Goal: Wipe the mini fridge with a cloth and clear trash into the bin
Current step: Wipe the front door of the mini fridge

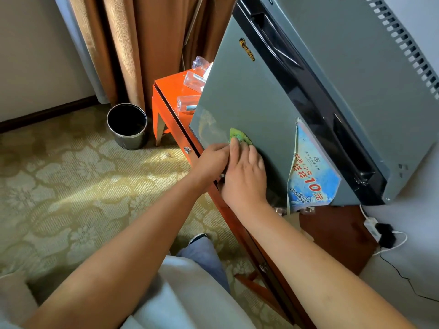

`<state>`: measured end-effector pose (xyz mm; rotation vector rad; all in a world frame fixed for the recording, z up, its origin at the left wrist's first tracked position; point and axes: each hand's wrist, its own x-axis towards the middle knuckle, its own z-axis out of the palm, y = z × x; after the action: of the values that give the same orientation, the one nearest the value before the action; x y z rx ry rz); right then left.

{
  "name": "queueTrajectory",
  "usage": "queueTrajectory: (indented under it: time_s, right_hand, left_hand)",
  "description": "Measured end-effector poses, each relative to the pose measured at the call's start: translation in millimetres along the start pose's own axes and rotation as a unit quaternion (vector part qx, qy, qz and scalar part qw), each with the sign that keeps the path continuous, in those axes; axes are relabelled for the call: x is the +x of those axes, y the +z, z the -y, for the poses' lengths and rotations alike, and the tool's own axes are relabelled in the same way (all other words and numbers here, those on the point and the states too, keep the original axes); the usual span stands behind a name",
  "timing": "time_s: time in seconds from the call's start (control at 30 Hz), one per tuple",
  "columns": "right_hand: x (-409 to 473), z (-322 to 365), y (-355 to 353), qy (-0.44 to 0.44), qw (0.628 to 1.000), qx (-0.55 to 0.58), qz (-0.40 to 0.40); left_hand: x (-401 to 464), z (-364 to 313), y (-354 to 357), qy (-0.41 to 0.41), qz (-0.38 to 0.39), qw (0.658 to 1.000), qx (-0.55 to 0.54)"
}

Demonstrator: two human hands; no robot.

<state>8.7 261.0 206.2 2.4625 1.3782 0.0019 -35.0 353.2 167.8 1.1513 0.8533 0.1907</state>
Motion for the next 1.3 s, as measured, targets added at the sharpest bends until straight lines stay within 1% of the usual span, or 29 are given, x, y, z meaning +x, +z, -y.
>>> queueTrajectory:
  time_s: [0.1, 0.17, 0.23, 0.33, 0.4, 0.47, 0.53, 0.6, 0.67, 0.73, 0.8, 0.83, 0.9, 0.97, 1.07, 1.13, 1.23, 1.3]
  right_hand:
    - [4.3, 4.6, 12.2, 0.000, 0.998, -0.053, 0.019]
    - [1.5, -4.9, 15.9, -0.037, 0.995, -0.087, 0.032]
    - [-3.2, -19.2, 11.6, -0.082, 0.990, -0.104, 0.038]
    - [-13.6, -32.2, -8.9, -0.117, 0.983, -0.137, 0.045]
    - [-16.1, -37.5, -23.4, -0.130, 0.977, -0.162, 0.048]
    - [-10.2, -41.7, -34.9, -0.145, 0.972, -0.181, 0.030]
    - [-1.4, -43.7, -37.4, -0.162, 0.966, -0.203, 0.007]
    - [0.7, -41.8, -28.6, -0.167, 0.958, -0.233, 0.008]
    - [-7.2, -40.7, -14.7, -0.167, 0.952, -0.254, 0.033]
    - [-21.8, -46.8, 2.1, -0.183, 0.943, -0.270, 0.065]
    - [-40.5, -57.0, 11.4, -0.195, 0.936, -0.275, 0.102]
    - [-49.8, -62.6, 14.1, -0.195, 0.933, -0.280, 0.114]
    - [-62.6, -71.0, 15.2, -0.191, 0.931, -0.286, 0.121]
    - [-63.5, -75.4, 11.5, -0.187, 0.937, -0.281, 0.096]
    - [-53.7, -76.4, 8.0, -0.179, 0.947, -0.266, 0.021]
    - [-51.7, -78.4, 15.8, -0.159, 0.958, -0.238, -0.009]
    - [-57.4, -83.0, 35.9, -0.166, 0.960, -0.226, -0.008]
    - [-67.4, -88.4, 49.3, -0.175, 0.959, -0.220, 0.032]
  left_hand:
    - [-1.5, 8.6, 2.9, -0.044, -0.005, 0.997, -0.066]
    - [-2.4, 14.0, 3.8, -0.072, 0.019, 0.992, -0.104]
    - [-4.6, 17.9, 4.1, -0.081, 0.050, 0.992, -0.085]
    - [-11.0, 19.0, 9.4, -0.083, 0.079, 0.993, -0.039]
    - [-16.3, 13.9, 14.9, -0.061, 0.063, 0.995, -0.045]
    - [-19.8, 6.3, 18.4, -0.028, 0.030, 0.996, -0.078]
    - [-23.4, -1.1, 19.6, -0.019, 0.008, 0.994, -0.108]
    - [-23.9, -1.4, 22.0, -0.030, -0.002, 0.994, -0.108]
    - [-27.1, 4.8, 28.9, -0.053, 0.003, 0.993, -0.107]
    - [-37.3, 16.7, 43.9, -0.096, 0.022, 0.989, -0.109]
    - [-50.7, 33.5, 64.2, -0.124, 0.037, 0.984, -0.123]
    - [-56.7, 42.1, 74.4, -0.125, 0.038, 0.982, -0.136]
    - [-63.0, 51.1, 88.5, -0.097, 0.023, 0.985, -0.141]
    - [-62.6, 49.2, 91.1, -0.055, -0.011, 0.992, -0.115]
    - [-60.1, 33.4, 85.5, 0.010, -0.049, 0.993, -0.103]
    - [-53.9, 31.3, 87.0, 0.028, -0.066, 0.994, -0.079]
    - [-51.0, 50.4, 98.8, 0.002, -0.056, 0.996, -0.065]
    - [-54.5, 70.9, 111.0, -0.032, -0.046, 0.996, -0.065]
